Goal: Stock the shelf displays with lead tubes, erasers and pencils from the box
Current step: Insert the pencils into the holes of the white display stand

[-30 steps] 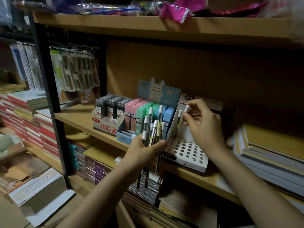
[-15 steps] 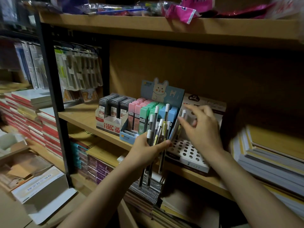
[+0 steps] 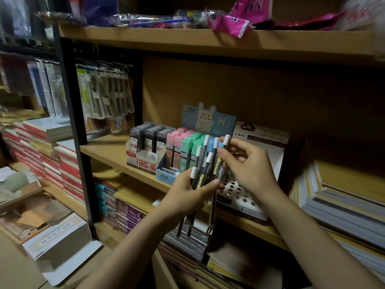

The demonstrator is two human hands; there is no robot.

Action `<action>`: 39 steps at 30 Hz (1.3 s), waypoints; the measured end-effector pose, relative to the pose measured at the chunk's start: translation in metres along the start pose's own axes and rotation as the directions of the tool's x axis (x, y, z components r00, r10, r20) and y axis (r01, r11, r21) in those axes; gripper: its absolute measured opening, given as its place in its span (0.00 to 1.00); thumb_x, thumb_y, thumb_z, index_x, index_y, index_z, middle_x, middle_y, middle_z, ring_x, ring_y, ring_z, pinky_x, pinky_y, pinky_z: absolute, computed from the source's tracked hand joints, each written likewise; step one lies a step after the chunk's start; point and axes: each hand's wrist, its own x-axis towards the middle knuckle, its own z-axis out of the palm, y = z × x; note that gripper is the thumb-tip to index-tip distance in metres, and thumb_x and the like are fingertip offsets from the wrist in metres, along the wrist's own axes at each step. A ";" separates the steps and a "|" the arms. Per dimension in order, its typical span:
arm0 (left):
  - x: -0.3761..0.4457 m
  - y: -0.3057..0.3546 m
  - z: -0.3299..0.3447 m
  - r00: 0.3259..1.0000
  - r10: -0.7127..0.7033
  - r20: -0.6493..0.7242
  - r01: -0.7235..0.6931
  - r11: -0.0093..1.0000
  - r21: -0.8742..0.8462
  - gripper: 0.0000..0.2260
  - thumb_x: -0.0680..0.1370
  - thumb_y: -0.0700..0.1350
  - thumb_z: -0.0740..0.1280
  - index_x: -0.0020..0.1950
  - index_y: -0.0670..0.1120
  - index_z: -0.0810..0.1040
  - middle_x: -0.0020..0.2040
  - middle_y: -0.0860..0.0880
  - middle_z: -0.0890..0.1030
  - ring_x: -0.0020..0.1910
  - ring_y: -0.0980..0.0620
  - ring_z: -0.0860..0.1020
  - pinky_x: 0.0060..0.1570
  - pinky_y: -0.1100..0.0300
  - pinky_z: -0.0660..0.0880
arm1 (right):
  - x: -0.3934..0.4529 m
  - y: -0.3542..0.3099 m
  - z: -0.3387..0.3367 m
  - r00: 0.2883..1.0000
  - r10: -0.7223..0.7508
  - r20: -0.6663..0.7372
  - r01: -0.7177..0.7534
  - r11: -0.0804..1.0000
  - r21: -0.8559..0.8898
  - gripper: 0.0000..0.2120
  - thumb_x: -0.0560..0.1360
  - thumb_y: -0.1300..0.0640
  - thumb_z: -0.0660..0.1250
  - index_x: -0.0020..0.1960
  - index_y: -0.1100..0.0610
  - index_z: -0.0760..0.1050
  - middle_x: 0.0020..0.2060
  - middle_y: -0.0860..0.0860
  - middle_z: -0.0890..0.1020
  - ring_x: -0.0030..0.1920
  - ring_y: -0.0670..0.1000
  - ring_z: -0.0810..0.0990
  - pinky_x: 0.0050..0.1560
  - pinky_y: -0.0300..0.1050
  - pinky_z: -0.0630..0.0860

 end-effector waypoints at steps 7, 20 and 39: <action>0.001 -0.007 -0.002 0.985 -0.149 0.082 0.169 0.927 -0.336 0.16 0.80 0.48 0.64 0.54 0.35 0.81 0.27 0.54 0.70 0.25 0.58 0.64 0.25 0.67 0.62 | -0.001 0.001 0.000 0.989 0.097 0.111 -0.114 0.981 0.158 0.15 0.78 0.63 0.66 0.64 0.54 0.77 0.50 0.51 0.84 0.49 0.44 0.84 0.44 0.35 0.80; 0.007 -0.013 -0.007 0.985 -0.133 -0.106 0.132 0.991 -0.019 0.12 0.80 0.49 0.65 0.46 0.42 0.83 0.25 0.56 0.74 0.27 0.56 0.69 0.34 0.60 0.69 | 0.017 0.013 -0.035 0.929 -0.333 -0.160 0.267 0.905 -0.332 0.19 0.74 0.62 0.72 0.59 0.46 0.71 0.45 0.38 0.80 0.47 0.36 0.82 0.43 0.31 0.79; 0.011 -0.015 -0.010 0.982 -0.122 -0.144 0.124 0.992 0.004 0.11 0.78 0.49 0.67 0.44 0.44 0.83 0.29 0.53 0.76 0.26 0.60 0.72 0.26 0.67 0.69 | 0.024 0.026 -0.020 0.913 -0.396 -0.100 0.273 0.773 -0.573 0.15 0.70 0.58 0.76 0.54 0.54 0.76 0.48 0.48 0.79 0.40 0.41 0.80 0.39 0.32 0.77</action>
